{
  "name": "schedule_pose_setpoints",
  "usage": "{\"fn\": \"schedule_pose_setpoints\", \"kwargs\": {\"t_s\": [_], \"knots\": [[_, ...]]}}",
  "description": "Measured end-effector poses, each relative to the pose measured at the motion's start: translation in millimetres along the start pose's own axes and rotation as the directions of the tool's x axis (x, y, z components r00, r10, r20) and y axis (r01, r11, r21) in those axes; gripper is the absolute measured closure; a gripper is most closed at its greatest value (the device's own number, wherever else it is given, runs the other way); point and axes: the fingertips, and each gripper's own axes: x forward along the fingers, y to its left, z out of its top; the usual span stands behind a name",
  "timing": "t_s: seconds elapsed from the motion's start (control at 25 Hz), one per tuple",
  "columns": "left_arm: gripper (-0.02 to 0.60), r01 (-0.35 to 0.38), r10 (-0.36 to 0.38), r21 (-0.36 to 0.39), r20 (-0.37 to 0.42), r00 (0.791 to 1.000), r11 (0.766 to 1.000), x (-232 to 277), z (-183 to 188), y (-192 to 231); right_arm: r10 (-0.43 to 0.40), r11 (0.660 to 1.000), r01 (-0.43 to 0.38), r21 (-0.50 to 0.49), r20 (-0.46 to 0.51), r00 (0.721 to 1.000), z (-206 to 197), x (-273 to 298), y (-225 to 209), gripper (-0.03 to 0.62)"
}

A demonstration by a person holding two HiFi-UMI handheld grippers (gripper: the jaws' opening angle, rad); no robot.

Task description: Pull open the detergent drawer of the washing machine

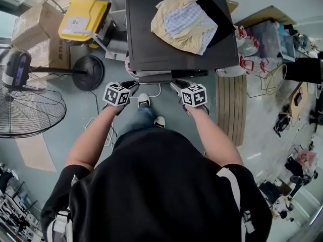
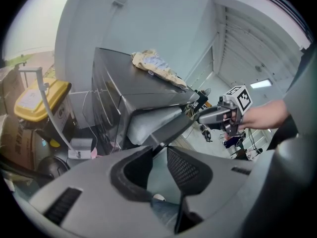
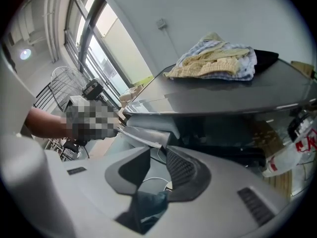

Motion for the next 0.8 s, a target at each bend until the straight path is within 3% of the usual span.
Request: {"fn": "schedule_pose_setpoints", "kwargs": {"t_s": [0.8], "knots": [[0.485, 0.008, -0.008, 0.001, -0.036, 0.999, 1.000, -9.2, -57.6, -46.0, 0.037, 0.999, -0.037, 0.010, -0.035, 0.999, -63.7, -25.2, 28.6, 0.493]]}}
